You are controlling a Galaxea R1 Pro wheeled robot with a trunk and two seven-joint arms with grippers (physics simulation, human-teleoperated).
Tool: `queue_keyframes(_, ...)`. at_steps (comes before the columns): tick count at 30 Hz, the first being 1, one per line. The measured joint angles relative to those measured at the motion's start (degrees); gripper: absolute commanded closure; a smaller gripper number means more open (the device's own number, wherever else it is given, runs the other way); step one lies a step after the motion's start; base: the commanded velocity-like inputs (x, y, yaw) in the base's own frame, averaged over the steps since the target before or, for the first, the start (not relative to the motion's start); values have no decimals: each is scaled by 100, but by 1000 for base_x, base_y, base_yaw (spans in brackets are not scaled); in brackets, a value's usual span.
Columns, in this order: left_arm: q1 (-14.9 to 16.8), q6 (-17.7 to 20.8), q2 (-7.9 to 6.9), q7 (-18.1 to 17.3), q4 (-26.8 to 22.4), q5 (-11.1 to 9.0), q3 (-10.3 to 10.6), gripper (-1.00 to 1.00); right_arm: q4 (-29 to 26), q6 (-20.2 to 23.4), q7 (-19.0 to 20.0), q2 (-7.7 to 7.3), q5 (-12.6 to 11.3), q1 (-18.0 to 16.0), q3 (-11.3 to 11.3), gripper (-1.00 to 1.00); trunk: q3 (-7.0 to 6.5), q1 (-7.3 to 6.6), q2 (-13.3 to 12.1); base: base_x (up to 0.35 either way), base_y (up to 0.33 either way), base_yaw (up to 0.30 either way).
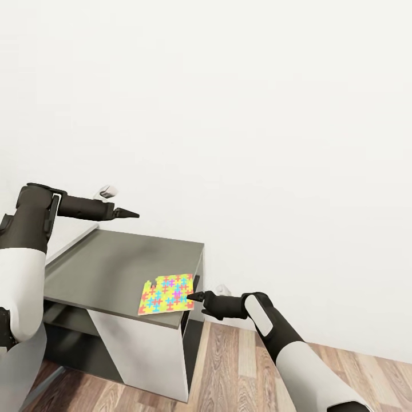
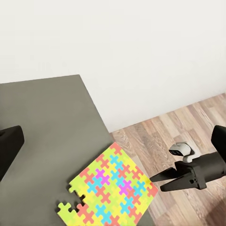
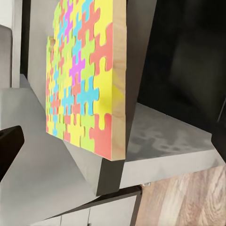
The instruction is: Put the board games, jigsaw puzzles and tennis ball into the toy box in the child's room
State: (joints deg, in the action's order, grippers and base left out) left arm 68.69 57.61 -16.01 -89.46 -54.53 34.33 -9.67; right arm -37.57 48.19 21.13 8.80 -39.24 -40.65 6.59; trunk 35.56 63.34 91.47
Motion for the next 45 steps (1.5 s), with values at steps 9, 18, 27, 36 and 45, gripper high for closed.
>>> queue_keyframes(9, 1, 0, 5, 0, 0, -3, 0, -100, 0, 1, 5, -9, -11, 0, 1, -100, 0, 0, 0, 0, 48, 0)
queue_keyframes(18, 0, 0, 14, 0, 0, -4, 0, -100, 2, 1, 5, -10, -14, 0, 1, -100, 0, 0, 0, 0, 71, 0)
queue_keyframes(27, 0, 0, 21, 0, 0, -4, 0, -100, 2, 2, 5, -9, -14, 0, 1, -100, 0, 0, 0, 0, 7, 0)
queue_keyframes(36, 0, 0, 23, 0, 0, -4, 0, -100, 0, 4, 5, -9, -14, 0, 1, -100, 0, 0, 0, 0, 0, 0)
queue_keyframes(45, 0, 0, 18, 0, 0, -1, 1, -100, -4, 7, 12, -17, -41, 0, -7, 100, 0, 0, 0, 0, 0, 0)
